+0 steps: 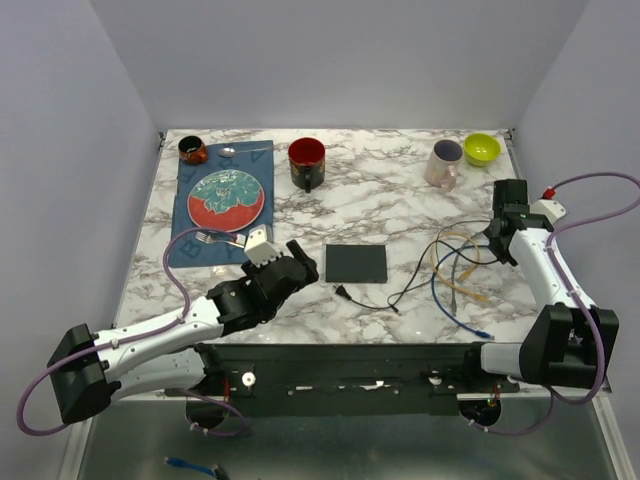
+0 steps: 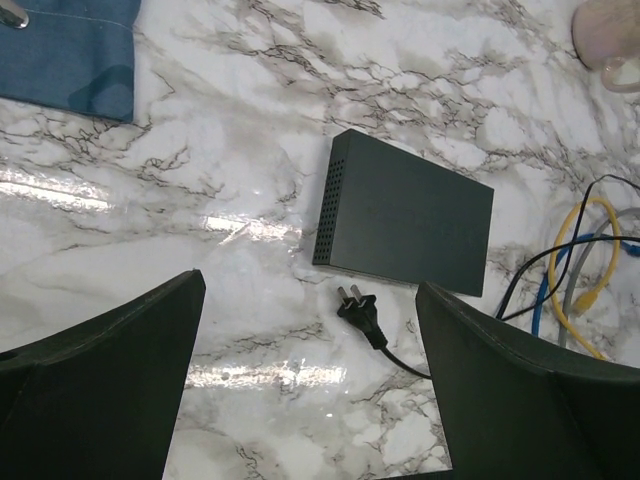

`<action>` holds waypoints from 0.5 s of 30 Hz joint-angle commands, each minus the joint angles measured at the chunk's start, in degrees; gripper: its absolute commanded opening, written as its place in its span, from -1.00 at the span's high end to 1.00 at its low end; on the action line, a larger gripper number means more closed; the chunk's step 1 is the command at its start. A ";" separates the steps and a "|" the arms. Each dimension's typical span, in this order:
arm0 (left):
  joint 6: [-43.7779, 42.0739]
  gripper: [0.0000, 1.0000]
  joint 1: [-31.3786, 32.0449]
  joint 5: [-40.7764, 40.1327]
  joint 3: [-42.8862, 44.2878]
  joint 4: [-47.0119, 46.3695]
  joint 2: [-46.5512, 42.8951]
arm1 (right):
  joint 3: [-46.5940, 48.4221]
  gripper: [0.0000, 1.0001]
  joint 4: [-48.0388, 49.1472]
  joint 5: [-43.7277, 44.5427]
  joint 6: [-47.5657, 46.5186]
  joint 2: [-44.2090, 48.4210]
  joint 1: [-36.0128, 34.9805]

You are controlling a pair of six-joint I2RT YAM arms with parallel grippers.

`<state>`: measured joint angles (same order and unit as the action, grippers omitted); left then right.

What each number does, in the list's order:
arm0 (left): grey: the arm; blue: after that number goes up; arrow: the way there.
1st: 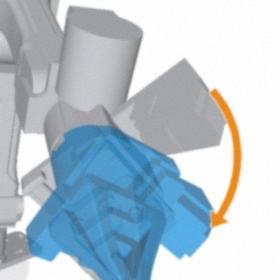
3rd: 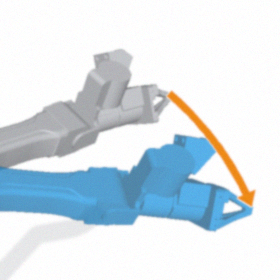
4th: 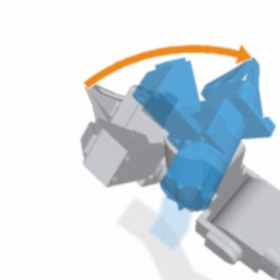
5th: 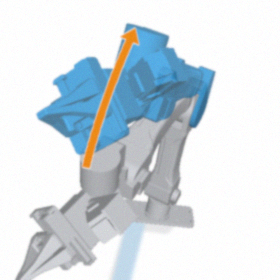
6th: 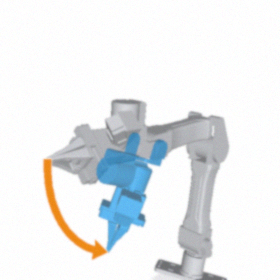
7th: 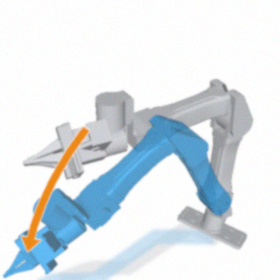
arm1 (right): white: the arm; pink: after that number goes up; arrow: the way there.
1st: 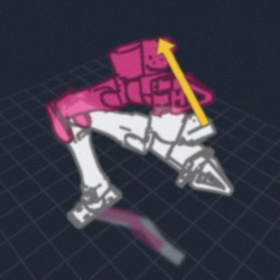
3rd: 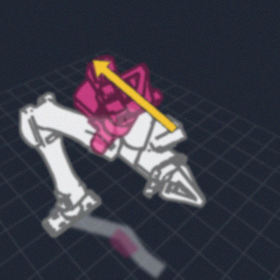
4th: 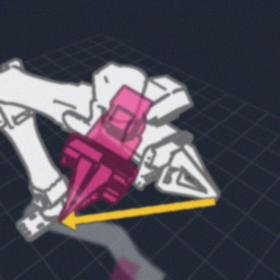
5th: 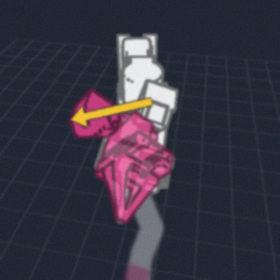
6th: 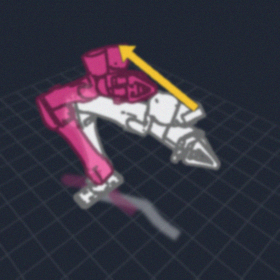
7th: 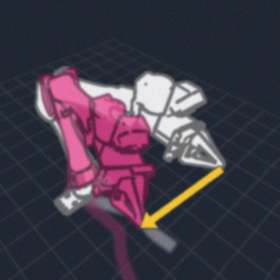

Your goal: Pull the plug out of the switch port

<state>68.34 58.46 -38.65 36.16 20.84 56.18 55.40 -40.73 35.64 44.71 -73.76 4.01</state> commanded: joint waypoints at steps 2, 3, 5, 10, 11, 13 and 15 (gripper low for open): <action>0.39 -0.98 -0.19 2.26 -0.48 -2.91 1.38 | -1.25 0.99 0.39 -3.56 4.16 -1.12 6.44; 0.13 -0.98 -0.18 2.35 -0.57 -3.26 1.56 | -1.34 0.99 0.48 -1.99 4.59 -2.43 6.62; -0.31 -0.98 -0.27 3.05 -0.92 -3.79 2.09 | -0.73 0.99 1.88 -1.27 3.29 -4.72 7.24; -1.36 -0.98 -0.27 4.73 -1.27 -4.76 3.23 | 0.59 0.33 2.49 -3.11 0.03 -11.76 8.64; -1.62 -0.98 -0.27 4.90 -1.18 -4.67 3.40 | -0.45 0.23 3.02 -3.47 -0.06 -11.67 8.65; -1.71 -0.98 -0.27 5.25 -1.44 -4.93 3.41 | -1.34 -0.07 4.25 -4.34 0.55 -11.15 8.65; -1.63 -0.98 -0.27 5.69 -1.79 -5.37 3.23 | -1.70 -0.31 4.61 -5.40 1.51 -9.48 8.65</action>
<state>67.42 58.46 -34.00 35.35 17.17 59.48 54.02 -39.53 30.92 45.19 -86.11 12.12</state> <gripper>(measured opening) 0.988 0.671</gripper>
